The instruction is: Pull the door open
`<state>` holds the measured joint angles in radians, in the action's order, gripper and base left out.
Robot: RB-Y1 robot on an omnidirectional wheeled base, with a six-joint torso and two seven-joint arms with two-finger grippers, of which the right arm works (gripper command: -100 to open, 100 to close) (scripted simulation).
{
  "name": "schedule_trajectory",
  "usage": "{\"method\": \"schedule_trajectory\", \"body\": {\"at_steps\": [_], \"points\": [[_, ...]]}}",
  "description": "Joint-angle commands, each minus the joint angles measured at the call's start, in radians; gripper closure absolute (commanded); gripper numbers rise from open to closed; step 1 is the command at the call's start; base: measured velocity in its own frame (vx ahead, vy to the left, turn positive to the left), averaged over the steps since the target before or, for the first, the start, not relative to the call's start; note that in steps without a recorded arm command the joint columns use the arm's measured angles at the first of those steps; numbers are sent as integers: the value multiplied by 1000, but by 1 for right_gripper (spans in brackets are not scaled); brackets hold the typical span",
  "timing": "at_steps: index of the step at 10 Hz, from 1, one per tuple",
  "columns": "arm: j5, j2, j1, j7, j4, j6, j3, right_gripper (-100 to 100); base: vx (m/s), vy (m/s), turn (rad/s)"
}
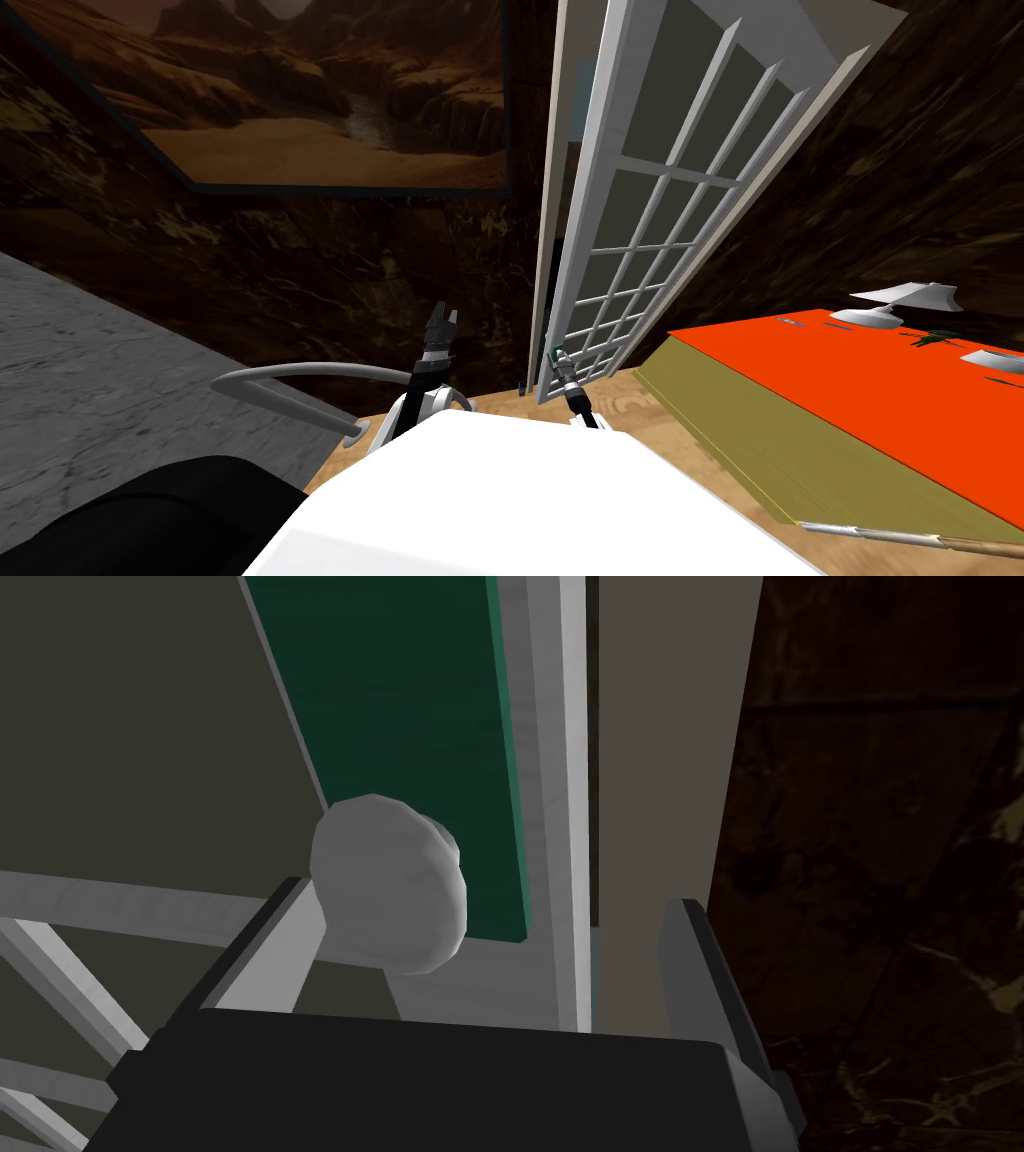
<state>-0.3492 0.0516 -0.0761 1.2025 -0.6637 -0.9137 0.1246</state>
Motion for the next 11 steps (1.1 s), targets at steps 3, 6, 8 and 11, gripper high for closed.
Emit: {"method": "schedule_trajectory", "body": {"at_steps": [3, 6, 8, 11], "points": [[-12, -19, 1, -9, 23, -9, -27, 100, -2, -5, 16], [6, 10, 17, -62, -41, 21, -14, 100, -2, -18, -1], [20, 15, 17, -117, -40, 21, -20, 100, -25, -13, 55], [41, 21, 17, -193, -39, 20, -28, 100, -24, -8, 64]]}}
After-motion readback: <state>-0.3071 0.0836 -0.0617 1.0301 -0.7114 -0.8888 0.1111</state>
